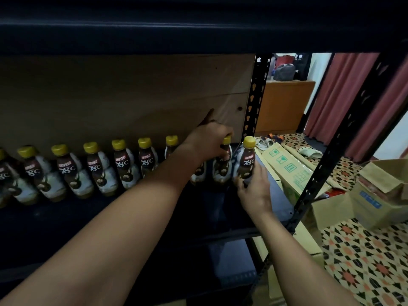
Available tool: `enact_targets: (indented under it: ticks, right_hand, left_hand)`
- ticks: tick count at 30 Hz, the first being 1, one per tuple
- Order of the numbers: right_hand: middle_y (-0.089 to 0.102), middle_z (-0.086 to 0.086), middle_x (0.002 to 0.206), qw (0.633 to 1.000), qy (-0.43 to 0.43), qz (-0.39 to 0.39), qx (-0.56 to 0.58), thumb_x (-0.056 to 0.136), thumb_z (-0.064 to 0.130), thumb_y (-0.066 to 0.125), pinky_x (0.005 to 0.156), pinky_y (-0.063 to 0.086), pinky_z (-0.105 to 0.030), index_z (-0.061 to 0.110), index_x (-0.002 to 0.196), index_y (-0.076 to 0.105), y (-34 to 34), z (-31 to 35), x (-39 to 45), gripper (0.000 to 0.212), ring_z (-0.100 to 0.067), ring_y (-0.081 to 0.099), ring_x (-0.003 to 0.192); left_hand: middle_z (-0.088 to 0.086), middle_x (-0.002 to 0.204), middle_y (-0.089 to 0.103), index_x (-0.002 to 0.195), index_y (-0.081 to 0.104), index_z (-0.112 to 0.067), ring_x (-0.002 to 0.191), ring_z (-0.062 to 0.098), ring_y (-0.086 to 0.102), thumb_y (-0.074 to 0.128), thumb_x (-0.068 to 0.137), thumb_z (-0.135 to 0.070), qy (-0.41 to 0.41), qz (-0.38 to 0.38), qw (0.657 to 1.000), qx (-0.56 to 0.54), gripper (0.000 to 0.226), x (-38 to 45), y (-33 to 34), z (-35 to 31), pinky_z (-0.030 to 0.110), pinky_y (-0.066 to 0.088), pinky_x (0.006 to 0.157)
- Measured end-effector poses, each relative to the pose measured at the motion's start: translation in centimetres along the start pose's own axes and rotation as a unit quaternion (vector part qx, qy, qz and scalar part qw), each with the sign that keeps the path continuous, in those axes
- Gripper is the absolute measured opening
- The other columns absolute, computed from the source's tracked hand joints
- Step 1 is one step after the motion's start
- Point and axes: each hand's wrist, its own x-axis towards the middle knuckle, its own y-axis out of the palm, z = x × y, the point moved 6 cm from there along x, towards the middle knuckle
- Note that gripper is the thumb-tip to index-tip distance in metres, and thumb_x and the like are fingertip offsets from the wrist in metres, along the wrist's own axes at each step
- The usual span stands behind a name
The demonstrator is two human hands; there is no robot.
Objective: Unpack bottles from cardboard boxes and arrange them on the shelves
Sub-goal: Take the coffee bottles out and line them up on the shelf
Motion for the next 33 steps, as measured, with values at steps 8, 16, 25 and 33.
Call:
enact_targets:
  ticks: [8, 16, 25, 33]
  right_hand:
    - [0.048, -0.003, 0.132, 1.0, 0.003, 0.015, -0.012, 0.092, 0.013, 0.068, 0.097, 0.039, -0.021, 0.014, 0.145, 0.042, 1.2, -0.6, 1.7, 0.059, -0.017, 0.049, 0.12]
    - [0.05, -0.003, 0.131, 1.0, -0.009, 0.009, 0.002, 0.093, 0.014, 0.069, 0.1, 0.037, -0.022, 0.022, 0.155, 0.031, 1.6, -1.2, 1.3, 0.074, -0.016, 0.047, 0.122]
    - [0.05, -0.005, 0.137, 1.0, -0.01, 0.017, 0.014, 0.094, 0.009, 0.068, 0.096, 0.029, -0.012, 0.022, 0.16, 0.022, 2.1, -1.9, 1.5, 0.082, -0.016, 0.046, 0.125]
    - [0.05, -0.005, 0.14, 0.999, -0.009, 0.025, 0.031, 0.095, 0.012, 0.067, 0.101, 0.037, -0.023, 0.024, 0.161, 0.019, 2.2, -2.2, 1.6, 0.082, -0.019, 0.047, 0.127]
  left_hand:
    - [0.004, 0.122, 0.068, 0.127, 0.065, -0.017, 0.128, 0.025, 0.051, 0.088, 0.074, -0.029, -0.018, 0.0, 1.0, -0.025, 0.059, 0.6, 0.3, 1.0, 0.032, 0.043, 0.096]
    - [0.005, 0.128, 0.066, 0.14, 0.06, -0.024, 0.123, 0.024, 0.056, 0.087, 0.077, -0.026, -0.024, 0.01, 0.999, -0.02, 0.069, 0.5, 0.3, 1.2, 0.032, 0.046, 0.093]
    - [0.002, 0.135, 0.062, 0.146, 0.053, -0.029, 0.125, 0.023, 0.055, 0.082, 0.084, -0.032, -0.004, -0.012, 1.0, 0.013, 0.068, -0.1, 0.2, 1.1, 0.032, 0.045, 0.093]
    - [0.004, 0.134, 0.061, 0.145, 0.053, -0.029, 0.126, 0.027, 0.054, 0.081, 0.084, -0.034, -0.004, 0.0, 0.999, 0.043, 0.067, 0.0, 0.3, 1.1, 0.042, 0.049, 0.101]
